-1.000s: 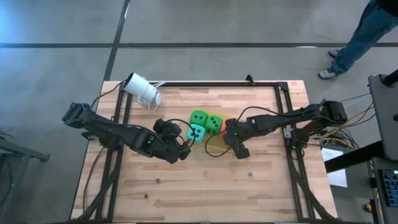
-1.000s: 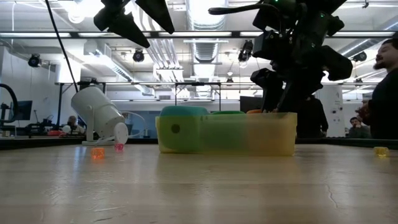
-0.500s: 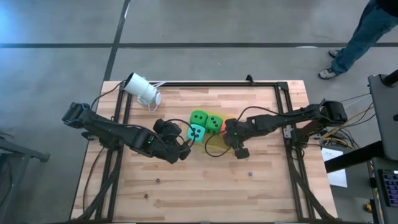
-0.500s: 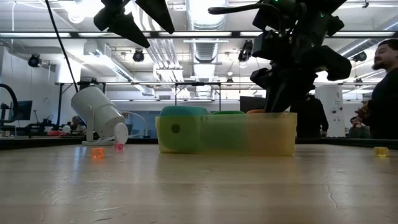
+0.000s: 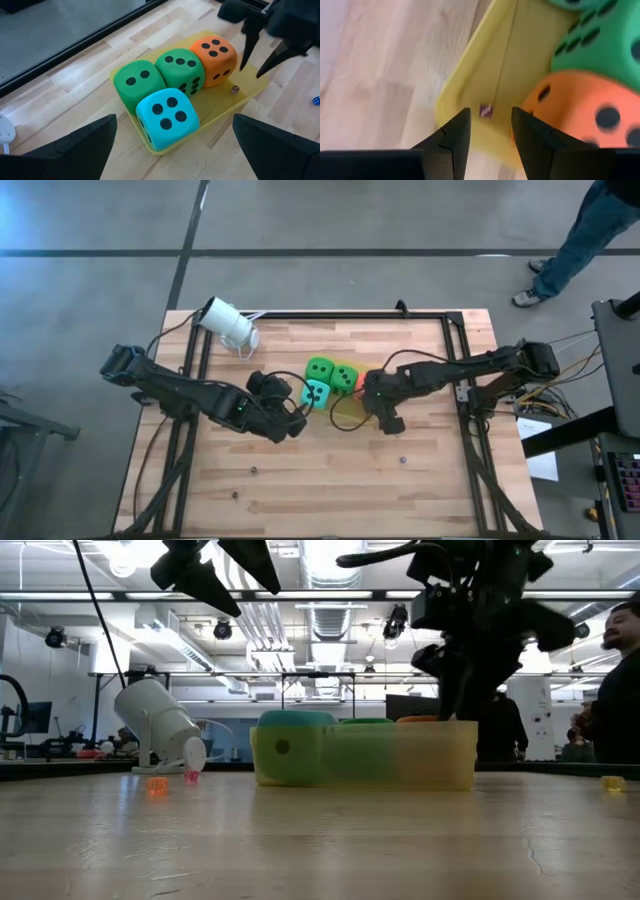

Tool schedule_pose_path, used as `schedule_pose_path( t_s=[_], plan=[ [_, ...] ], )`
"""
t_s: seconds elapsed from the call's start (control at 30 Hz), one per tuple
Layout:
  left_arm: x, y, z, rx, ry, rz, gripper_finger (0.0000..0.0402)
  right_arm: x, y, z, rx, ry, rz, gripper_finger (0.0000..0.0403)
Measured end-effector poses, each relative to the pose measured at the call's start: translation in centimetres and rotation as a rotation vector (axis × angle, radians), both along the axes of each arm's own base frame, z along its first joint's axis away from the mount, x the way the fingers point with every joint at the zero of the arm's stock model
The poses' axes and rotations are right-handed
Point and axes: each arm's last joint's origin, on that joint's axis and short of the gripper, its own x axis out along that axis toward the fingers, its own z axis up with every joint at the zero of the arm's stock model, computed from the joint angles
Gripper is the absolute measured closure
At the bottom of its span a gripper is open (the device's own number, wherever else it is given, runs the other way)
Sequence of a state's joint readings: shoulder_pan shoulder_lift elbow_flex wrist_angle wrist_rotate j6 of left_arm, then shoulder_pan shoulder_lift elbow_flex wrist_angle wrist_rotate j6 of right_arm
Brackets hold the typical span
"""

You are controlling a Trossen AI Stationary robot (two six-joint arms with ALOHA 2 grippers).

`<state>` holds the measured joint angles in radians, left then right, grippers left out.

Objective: Pick & Place Dice
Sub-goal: Put the small yellow dice into the yellow bin

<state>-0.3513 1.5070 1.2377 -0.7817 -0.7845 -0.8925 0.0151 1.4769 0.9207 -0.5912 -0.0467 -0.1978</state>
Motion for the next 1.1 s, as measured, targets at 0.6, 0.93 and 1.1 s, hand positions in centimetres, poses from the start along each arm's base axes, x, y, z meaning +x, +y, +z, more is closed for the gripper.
schedule_pose_path(
  t_s=[0.6,0.93,1.1],
  plan=[
    [0.0,0.0,0.0,0.002,0.002,-0.002,0.0002,-5.0,2.6,4.8,0.054,0.089,-0.017,0.0297],
    [0.0,0.0,0.0,0.002,0.002,-0.002,0.0002,-8.2,3.2,4.4,0.101,0.068,-0.071,0.0315],
    [0.0,0.0,0.0,0.002,0.002,-0.002,0.0002,-8.7,3.3,3.0,0.170,0.139,-0.065,0.0315]
  ],
)
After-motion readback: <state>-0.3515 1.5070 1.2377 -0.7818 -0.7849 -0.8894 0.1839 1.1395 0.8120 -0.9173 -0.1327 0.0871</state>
